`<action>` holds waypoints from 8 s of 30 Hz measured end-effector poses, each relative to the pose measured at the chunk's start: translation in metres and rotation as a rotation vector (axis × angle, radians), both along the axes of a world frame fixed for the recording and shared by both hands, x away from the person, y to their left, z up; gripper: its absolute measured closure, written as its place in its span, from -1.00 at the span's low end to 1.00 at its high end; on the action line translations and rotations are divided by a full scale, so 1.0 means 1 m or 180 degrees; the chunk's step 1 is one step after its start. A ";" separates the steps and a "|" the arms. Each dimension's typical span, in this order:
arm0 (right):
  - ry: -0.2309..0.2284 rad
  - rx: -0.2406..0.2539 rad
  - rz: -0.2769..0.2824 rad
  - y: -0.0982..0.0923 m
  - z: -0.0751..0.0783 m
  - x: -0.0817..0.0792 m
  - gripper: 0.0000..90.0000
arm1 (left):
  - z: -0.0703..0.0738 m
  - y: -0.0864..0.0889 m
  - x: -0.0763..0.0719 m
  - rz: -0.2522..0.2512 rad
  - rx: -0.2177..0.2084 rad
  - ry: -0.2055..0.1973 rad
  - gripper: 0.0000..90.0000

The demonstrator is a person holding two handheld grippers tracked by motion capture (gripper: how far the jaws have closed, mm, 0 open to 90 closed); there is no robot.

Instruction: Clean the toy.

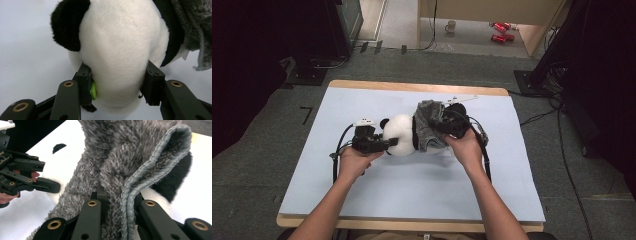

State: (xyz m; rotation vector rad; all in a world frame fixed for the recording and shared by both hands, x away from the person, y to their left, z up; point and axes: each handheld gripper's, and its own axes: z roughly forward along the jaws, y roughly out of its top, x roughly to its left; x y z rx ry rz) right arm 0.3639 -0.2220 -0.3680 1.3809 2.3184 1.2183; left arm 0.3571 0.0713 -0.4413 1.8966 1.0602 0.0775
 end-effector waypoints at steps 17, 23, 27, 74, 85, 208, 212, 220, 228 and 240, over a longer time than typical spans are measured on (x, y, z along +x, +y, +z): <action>0.0028 0.0025 -0.0282 -0.044 -0.003 -0.002 0.75 | -0.002 0.001 0.000 0.0009 0.0002 -0.0026 0.14; 0.0124 0.0039 -0.0400 -0.063 -0.017 0.001 0.75 | -0.002 0.000 -0.002 0.0002 0.0041 -0.0050 0.13; 0.0167 0.0003 -0.0510 -0.074 -0.020 0.003 0.75 | -0.003 0.001 -0.002 0.0002 0.0039 -0.0058 0.13; 0.0114 -0.0059 0.0205 0.047 -0.006 0.008 0.75 | -0.002 -0.001 -0.005 -0.0058 0.0042 -0.0125 0.10; 0.0068 0.0167 -0.0009 -0.011 -0.001 0.002 0.75 | -0.004 0.001 -0.002 -0.0061 -0.0027 -0.0074 0.09; -0.0128 0.0130 0.0403 -0.004 -0.024 -0.003 0.76 | -0.016 -0.010 -0.014 -0.0171 0.0099 -0.0066 0.38; -0.0137 0.0192 0.0299 -0.018 -0.022 -0.003 0.76 | -0.016 -0.009 -0.010 -0.0187 0.0078 -0.0068 0.38; -0.0208 0.0195 0.0102 -0.043 -0.021 -0.005 0.76 | -0.015 -0.008 -0.004 -0.0188 0.0024 -0.0020 0.38; -0.0164 0.0215 -0.0241 -0.077 -0.030 -0.006 0.75 | -0.014 -0.010 0.002 -0.0148 0.0069 -0.0020 0.38; -0.0145 0.0465 -0.0368 -0.098 -0.020 -0.015 0.76 | -0.014 -0.011 0.008 -0.0149 0.0119 -0.0018 0.38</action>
